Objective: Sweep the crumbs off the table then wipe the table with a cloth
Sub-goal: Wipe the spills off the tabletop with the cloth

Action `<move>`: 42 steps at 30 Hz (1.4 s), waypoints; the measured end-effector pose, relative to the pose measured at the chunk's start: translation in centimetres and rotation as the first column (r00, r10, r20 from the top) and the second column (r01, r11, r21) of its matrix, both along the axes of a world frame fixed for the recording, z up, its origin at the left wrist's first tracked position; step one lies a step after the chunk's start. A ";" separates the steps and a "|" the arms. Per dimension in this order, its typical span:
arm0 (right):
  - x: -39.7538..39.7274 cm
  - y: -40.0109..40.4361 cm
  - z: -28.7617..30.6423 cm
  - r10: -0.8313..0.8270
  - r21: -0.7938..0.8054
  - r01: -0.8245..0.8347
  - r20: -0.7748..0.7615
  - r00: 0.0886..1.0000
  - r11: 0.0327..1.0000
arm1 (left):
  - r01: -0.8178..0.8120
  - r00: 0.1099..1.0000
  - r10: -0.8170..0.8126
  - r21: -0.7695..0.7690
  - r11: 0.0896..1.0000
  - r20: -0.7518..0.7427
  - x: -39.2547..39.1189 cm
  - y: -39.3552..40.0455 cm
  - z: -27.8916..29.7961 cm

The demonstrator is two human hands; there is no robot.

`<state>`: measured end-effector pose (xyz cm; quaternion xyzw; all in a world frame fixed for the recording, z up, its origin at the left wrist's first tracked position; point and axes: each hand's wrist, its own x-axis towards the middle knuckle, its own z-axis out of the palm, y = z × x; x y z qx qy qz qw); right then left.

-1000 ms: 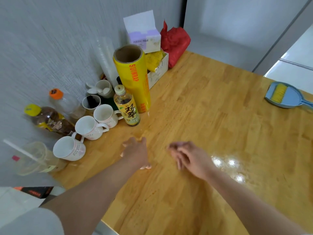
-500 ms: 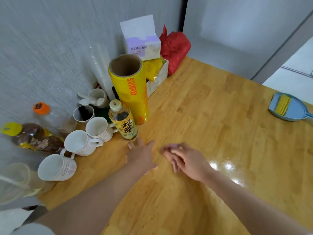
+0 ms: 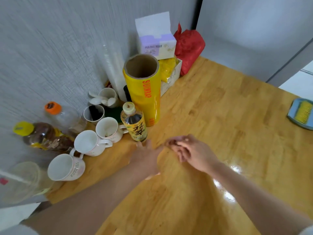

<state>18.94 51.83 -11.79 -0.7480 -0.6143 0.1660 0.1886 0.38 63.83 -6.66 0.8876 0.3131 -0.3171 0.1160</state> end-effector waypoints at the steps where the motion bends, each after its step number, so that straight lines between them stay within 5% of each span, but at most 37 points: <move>1: 2.6 0.4 -0.1 -0.111 0.014 0.111 -0.031 0.993 0.994 | 0.025 1.000 -0.025 0.006 1.000 -0.008 -0.1 0.1 0.1; 3: 8.1 2.0 0.4 -0.503 -0.001 0.504 -0.059 0.862 0.864 | 0.036 0.999 -0.036 0.017 0.999 -0.010 0.0 0.2 0.3; 4: 10.3 2.7 0.5 -0.701 -0.017 0.703 -0.099 0.707 0.711 | 0.026 1.000 -0.026 0.008 1.000 -0.009 0.1 0.1 0.3; 5: 11.0 3.6 0.3 -0.807 -0.045 0.810 -0.133 0.575 0.585 | 0.015 1.000 -0.015 -0.003 1.000 -0.011 0.1 0.0 0.4; 6: 10.1 4.7 0.0 -0.824 -0.020 0.827 -0.105 0.557 0.562 | 0.008 1.000 -0.008 -0.005 1.000 -0.007 0.1 0.0 0.3; 8: 5.1 6.4 -0.5 -0.641 0.098 0.641 -0.044 0.767 0.761 | -0.001 1.000 0.001 -0.002 1.000 0.013 -0.3 0.1 0.2; 10: 0.1 6.0 -0.7 -0.172 0.133 0.175 -0.032 0.985 0.976 | 0.017 0.999 -0.018 0.030 0.999 0.041 -0.6 0.5 0.0; 12: -0.1 5.1 -1.0 0.172 0.074 -0.174 0.028 0.985 0.982 | 0.030 0.997 -0.033 0.048 0.998 0.070 -1.0 0.7 -0.2; 13: 1.5 5.7 -1.0 0.149 0.067 -0.153 0.058 0.987 0.986 | 0.031 0.997 -0.035 0.045 0.999 0.076 -1.1 0.7 -0.3; 15: 6.1 8.5 -0.8 -0.221 0.025 0.220 0.036 0.975 0.975 | 0.025 0.997 -0.027 0.033 0.999 0.073 -1.3 0.8 -0.6; 17: 9.2 11.3 -0.6 -0.583 -0.027 0.584 0.038 0.811 0.811 | 0.014 0.997 -0.016 0.024 1.000 0.073 -1.3 1.0 -0.8; 18: 8.9 12.5 -0.6 -0.626 -0.012 0.627 0.045 0.779 0.779 | 0.016 0.997 -0.018 0.026 1.000 0.074 -1.2 1.0 -0.9; 22: 1.0 12.2 -1.0 -0.305 0.063 0.308 -0.057 0.951 0.949 | 0.028 0.996 -0.032 0.048 0.998 0.088 -1.4 0.8 -1.0; 26: -2.0 6.0 -0.9 -0.127 0.028 0.126 0.038 0.991 0.992 | 0.000 0.996 -0.002 0.015 1.000 0.087 -1.7 0.3 -0.2; 30: -1.8 2.2 -0.8 -0.121 -0.094 0.120 -0.006 0.993 0.988 | -0.088 0.982 0.102 -0.094 0.992 0.157 -2.7 -0.4 1.7; 33: -2.0 2.4 -0.3 -0.139 -0.166 0.135 -0.010 0.990 0.977 | -0.095 0.910 0.105 -0.045 0.994 0.401 -3.2 -0.5 5.5; 39: -2.0 4.0 2.1 -0.284 -0.202 0.226 -0.329 0.901 0.953 | -0.090 0.588 -0.082 0.165 0.982 0.804 1.6 3.2 16.5; 42: -2.1 4.3 3.2 -0.309 -0.104 0.294 -0.434 0.846 0.950 | -0.155 0.648 -0.210 0.396 0.905 0.732 4.2 5.9 18.6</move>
